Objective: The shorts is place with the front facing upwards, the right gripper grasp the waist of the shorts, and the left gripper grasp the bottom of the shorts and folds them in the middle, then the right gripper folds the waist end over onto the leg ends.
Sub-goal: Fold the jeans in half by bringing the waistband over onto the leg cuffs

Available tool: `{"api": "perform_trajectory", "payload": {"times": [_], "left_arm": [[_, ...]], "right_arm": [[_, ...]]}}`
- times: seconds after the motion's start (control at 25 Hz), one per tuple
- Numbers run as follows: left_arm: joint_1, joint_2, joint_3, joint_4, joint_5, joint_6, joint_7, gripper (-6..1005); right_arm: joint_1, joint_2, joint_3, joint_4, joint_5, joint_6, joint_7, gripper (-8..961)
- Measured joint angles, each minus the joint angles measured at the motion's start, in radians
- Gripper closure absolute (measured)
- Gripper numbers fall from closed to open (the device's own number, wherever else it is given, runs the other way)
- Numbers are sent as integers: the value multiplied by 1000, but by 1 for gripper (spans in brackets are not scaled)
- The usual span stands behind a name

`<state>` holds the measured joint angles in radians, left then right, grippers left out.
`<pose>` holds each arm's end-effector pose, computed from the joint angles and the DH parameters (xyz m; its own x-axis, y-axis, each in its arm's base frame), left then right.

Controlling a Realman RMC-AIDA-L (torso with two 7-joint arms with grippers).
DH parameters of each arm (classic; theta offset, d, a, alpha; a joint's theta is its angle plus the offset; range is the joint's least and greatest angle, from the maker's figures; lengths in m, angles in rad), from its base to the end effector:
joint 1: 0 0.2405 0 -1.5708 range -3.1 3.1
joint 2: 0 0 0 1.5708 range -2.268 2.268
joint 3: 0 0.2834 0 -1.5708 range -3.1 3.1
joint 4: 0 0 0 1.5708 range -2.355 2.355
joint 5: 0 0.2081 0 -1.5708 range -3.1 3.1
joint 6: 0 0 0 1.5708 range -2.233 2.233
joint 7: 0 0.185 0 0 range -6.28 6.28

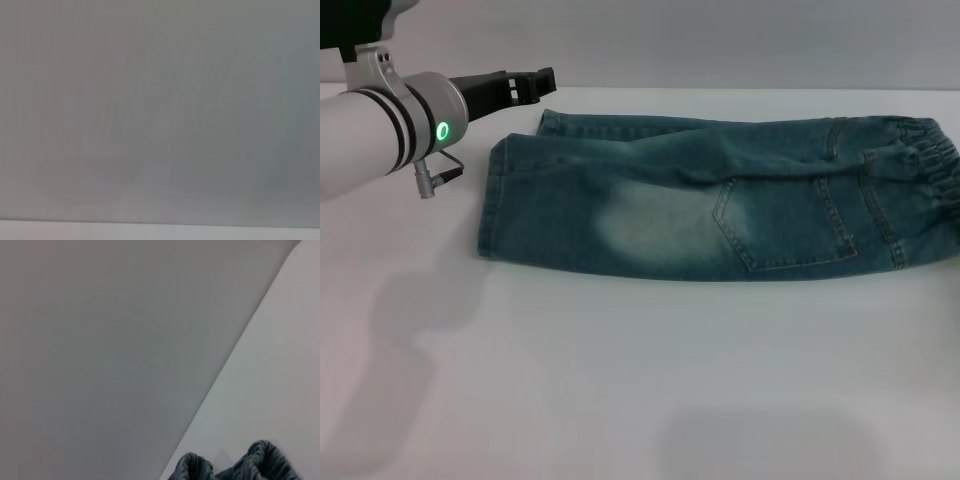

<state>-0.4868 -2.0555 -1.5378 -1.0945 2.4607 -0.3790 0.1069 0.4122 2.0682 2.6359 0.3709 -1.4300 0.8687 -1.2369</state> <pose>-0.2270 0.4728 -0.0420 0.5465 0.5060 0.6673 0.8306 -0.2259 -0.5090 0.4155 0.3877 0.0090 -0.2919 -0.2952 -0.9097 -0.9521 0.1805 0.2469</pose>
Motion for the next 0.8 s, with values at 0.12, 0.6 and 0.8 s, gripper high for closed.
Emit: {"api": "perform_trajectory", "payload": {"times": [0.12,0.6,0.8], "left_arm": [[2,0,0,-2,0,0,0,384],[8,-1,0,-4,0,-2,1,386],[3,-1,0,0,0,-2,1,387]], "right_arm": [[8,-2,-1,-2,0,-19,0,373],[33,-6,-12,-16,-3,-61,0,375],[37,-14,-72,-16,-4,-80,30,376]]}}
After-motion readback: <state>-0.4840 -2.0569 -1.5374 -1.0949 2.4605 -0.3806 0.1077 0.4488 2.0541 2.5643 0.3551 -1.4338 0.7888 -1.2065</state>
